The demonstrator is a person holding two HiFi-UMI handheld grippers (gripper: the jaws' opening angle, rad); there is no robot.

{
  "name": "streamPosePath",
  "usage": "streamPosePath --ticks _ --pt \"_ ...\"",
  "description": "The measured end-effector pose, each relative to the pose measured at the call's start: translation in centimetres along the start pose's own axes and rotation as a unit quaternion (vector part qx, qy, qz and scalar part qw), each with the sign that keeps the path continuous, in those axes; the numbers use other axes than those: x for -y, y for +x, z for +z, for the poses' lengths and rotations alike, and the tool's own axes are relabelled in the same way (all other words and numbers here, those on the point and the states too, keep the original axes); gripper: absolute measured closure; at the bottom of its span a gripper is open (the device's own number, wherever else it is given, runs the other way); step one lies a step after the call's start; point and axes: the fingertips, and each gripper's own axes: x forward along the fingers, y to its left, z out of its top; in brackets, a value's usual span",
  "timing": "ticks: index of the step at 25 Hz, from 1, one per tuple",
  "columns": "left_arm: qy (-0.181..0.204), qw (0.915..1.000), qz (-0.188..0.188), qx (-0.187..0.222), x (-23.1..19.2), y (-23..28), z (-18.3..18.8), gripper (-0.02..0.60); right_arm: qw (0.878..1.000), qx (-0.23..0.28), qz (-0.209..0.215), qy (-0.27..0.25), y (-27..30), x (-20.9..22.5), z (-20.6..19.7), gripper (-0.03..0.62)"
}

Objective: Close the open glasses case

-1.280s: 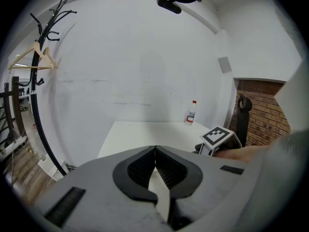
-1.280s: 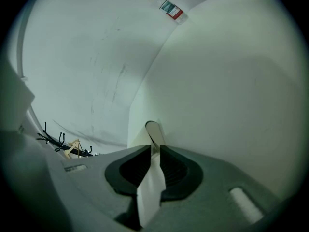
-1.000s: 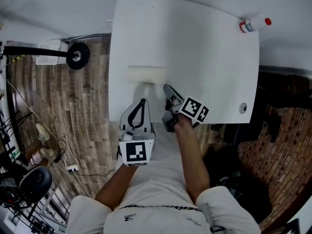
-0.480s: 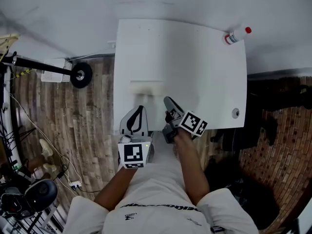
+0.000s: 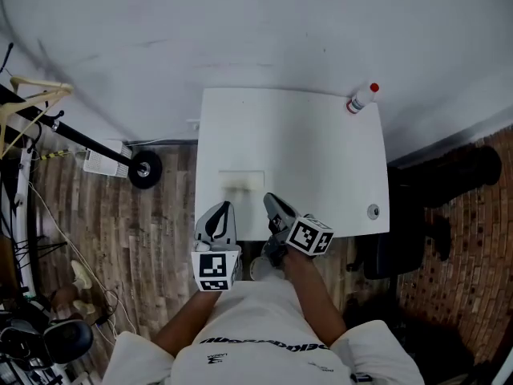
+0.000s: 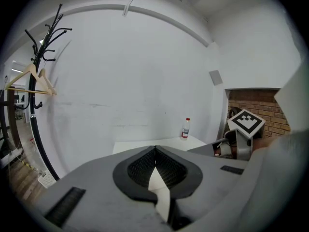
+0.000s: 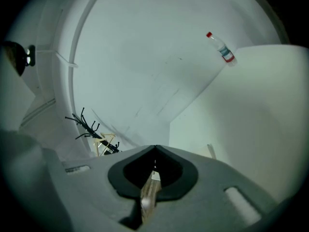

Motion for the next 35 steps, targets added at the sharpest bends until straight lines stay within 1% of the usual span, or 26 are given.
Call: streamPosePath --ticks 3,6,10,14,18,23,28,35 --pt "-0.004 1.0000 0.000 0.008 0.6 -1.0 1.4 0.583 0.998 0.002 0.001 -0.066 -1.4 -2.4 0.9 0.605" --pt "-0.008 0.9998 0.003 0.018 1.0 -1.8 2.6 0.583 0.990 0.007 0.010 -0.138 -2.7 -4.8 1.6 0.605" --pt "-0.009 0.9994 0.004 0.033 1.8 -2.7 4.2 0.583 0.968 0.027 0.012 -0.251 -4.1 -7.7 2.6 0.605" --pt "-0.002 0.9988 0.006 0.048 2.4 -3.1 5.7 0.583 0.951 0.052 0.011 -0.305 -5.1 -9.6 3.8 0.605" --pt "0.008 0.9981 0.007 0.061 2.9 -3.6 6.7 0.583 0.939 0.069 0.007 -0.337 -6.0 -10.8 4.1 0.605" --pt "0.028 0.9968 0.010 0.074 3.2 -3.3 6.8 0.583 0.932 0.092 0.009 -0.351 -6.7 -11.2 5.3 0.605" --pt "0.033 0.9963 0.008 0.080 3.7 -3.1 7.0 0.583 0.929 0.105 0.004 -0.354 -7.4 -10.9 6.0 0.605" --pt "0.034 0.9957 0.010 0.086 3.8 -2.9 7.0 0.583 0.924 0.107 0.002 -0.366 -7.3 -10.6 6.1 0.605"
